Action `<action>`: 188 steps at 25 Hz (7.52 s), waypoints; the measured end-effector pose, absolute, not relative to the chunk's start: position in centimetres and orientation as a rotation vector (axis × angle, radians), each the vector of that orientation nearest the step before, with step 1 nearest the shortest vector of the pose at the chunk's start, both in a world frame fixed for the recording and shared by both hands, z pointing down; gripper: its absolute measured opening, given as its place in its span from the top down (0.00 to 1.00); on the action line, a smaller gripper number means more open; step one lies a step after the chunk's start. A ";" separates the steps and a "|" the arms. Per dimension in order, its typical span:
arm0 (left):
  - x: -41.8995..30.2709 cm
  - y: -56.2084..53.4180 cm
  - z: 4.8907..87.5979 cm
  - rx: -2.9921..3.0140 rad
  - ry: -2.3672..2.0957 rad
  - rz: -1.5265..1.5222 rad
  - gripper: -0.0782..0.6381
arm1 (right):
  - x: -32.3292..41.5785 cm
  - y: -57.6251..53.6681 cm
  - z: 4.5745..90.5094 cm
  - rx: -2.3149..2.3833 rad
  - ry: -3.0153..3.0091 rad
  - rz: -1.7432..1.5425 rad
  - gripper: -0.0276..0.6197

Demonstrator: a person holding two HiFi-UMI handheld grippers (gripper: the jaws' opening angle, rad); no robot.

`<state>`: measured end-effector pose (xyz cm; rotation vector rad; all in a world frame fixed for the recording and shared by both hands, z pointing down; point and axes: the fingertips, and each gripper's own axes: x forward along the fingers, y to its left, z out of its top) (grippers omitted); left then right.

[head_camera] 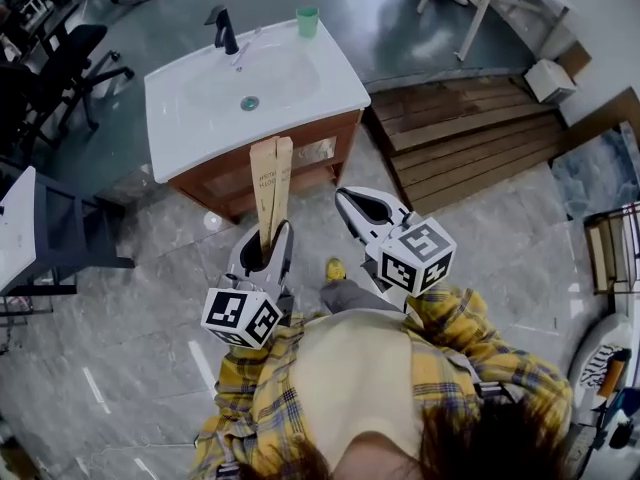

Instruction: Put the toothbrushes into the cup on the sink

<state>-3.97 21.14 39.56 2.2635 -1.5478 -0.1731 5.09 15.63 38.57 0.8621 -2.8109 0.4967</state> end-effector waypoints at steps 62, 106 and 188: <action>-12.0 -12.0 41.1 2.299 -1.167 -0.264 0.76 | -6.2 -15.1 37.8 0.827 -2.900 0.623 0.84; -6.6 -17.8 39.6 2.263 -1.016 -0.488 0.76 | -5.9 -23.6 34.8 0.264 -3.025 0.959 0.84; -9.0 -17.5 40.5 2.148 -1.303 -0.487 0.85 | -5.1 -42.2 39.6 0.923 -3.038 0.155 0.90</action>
